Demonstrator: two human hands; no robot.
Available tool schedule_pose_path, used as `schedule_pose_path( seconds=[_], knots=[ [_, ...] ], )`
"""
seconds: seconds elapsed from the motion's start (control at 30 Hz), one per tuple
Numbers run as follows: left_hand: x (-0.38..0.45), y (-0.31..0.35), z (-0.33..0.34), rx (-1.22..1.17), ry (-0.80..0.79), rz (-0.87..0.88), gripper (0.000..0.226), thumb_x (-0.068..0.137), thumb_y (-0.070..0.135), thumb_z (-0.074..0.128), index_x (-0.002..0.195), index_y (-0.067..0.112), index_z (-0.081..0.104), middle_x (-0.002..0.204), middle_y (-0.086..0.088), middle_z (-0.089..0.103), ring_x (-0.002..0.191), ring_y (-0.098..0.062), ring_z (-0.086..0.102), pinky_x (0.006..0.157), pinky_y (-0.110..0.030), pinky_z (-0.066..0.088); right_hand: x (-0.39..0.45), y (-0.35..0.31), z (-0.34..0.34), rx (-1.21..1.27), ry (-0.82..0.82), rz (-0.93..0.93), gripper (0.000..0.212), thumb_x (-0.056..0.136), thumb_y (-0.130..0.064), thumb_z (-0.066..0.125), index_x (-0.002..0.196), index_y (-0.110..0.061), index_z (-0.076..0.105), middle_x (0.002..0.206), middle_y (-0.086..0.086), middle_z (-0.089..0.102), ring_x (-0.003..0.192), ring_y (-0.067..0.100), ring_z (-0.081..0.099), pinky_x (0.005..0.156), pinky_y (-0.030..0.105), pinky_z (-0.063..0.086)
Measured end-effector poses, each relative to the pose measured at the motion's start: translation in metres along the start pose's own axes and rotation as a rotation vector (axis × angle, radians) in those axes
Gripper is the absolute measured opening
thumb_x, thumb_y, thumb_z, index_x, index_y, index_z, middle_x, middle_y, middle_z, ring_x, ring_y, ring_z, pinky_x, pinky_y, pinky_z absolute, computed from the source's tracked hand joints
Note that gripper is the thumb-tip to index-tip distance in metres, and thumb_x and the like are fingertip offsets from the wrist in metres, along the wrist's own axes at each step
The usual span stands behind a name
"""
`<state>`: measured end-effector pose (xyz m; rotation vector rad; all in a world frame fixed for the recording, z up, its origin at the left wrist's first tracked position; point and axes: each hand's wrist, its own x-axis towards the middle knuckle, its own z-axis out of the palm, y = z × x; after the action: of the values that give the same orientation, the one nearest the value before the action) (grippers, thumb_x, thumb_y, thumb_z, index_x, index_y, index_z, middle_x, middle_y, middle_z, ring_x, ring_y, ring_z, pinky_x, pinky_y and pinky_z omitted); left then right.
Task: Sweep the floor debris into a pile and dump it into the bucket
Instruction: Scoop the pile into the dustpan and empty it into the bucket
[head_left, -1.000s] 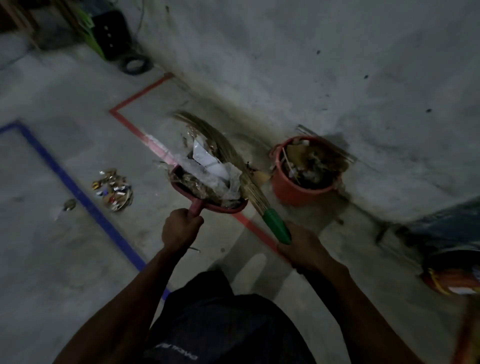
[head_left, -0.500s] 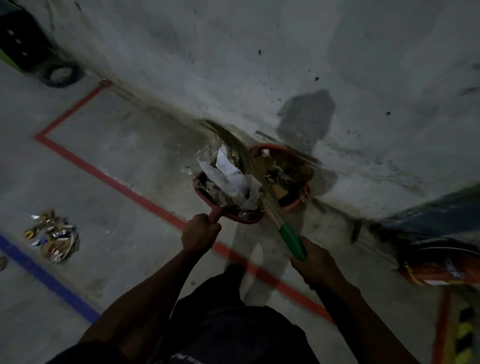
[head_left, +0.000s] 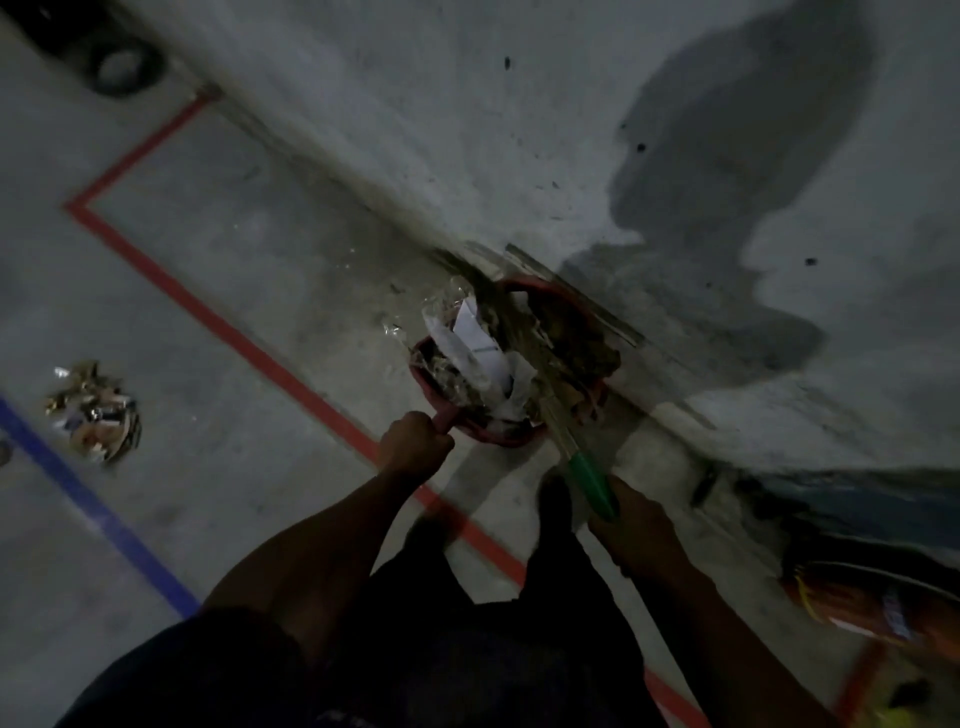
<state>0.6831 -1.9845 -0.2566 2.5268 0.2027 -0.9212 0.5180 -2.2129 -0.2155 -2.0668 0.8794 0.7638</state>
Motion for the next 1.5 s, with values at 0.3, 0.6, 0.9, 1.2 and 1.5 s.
schedule_pose_path(
  seconds=[0.3,0.6,0.9,1.2,1.5],
  knots=[
    [0.036,0.079,0.049,0.081,0.005,-0.173,0.016,0.082,0.027,0.06,0.087,0.015,0.052,0.078,-0.003,0.055,0.071,-0.023,0.056,0.06,-0.027,0.042,0.097,0.04,-0.08,-0.095,-0.076,-0.101,0.031,0.092,-0.025,0.056,0.124,-0.023,0.055,0.081,-0.004,0.058,0.074,0.022,0.061,0.069,0.03,0.051],
    [0.059,0.127,0.038,0.202,-0.006,-0.102,0.025,0.09,0.031,0.054,0.106,0.013,0.057,0.105,-0.011,0.064,0.096,-0.031,0.063,0.074,-0.034,0.051,0.125,0.054,-0.109,-0.069,-0.102,-0.077,0.057,0.09,-0.027,0.059,0.144,-0.031,0.041,0.102,0.01,0.066,0.083,0.035,0.065,0.075,0.046,0.058],
    [0.06,0.135,0.042,-0.029,0.01,-0.069,0.021,0.092,0.029,0.059,0.083,0.015,0.046,0.07,0.005,0.042,0.076,-0.015,0.048,0.053,-0.02,0.033,0.118,0.052,-0.122,0.082,-0.242,-0.084,0.046,0.096,-0.022,0.06,0.14,-0.024,0.048,0.085,0.013,0.066,0.052,0.024,0.058,0.048,0.029,0.047],
    [0.085,0.129,0.077,-0.151,0.075,-0.207,0.015,0.097,0.023,0.051,0.087,0.012,0.048,0.073,-0.001,0.044,0.058,-0.011,0.04,0.048,-0.022,0.031,0.153,0.062,-0.09,-0.032,-0.475,-0.079,0.03,0.094,-0.042,0.059,0.117,-0.023,0.06,0.072,-0.008,0.057,0.057,0.01,0.058,0.054,0.027,0.049],
    [0.104,0.117,0.101,-0.166,0.069,-0.252,0.026,0.092,0.015,0.054,0.068,0.011,0.047,0.061,0.004,0.043,0.051,-0.007,0.044,0.039,-0.016,0.03,0.207,0.051,-0.076,-0.026,-0.471,0.111,0.045,0.096,-0.039,0.059,0.128,-0.009,0.052,0.065,0.006,0.053,0.045,0.019,0.052,0.046,0.027,0.044]
  ],
)
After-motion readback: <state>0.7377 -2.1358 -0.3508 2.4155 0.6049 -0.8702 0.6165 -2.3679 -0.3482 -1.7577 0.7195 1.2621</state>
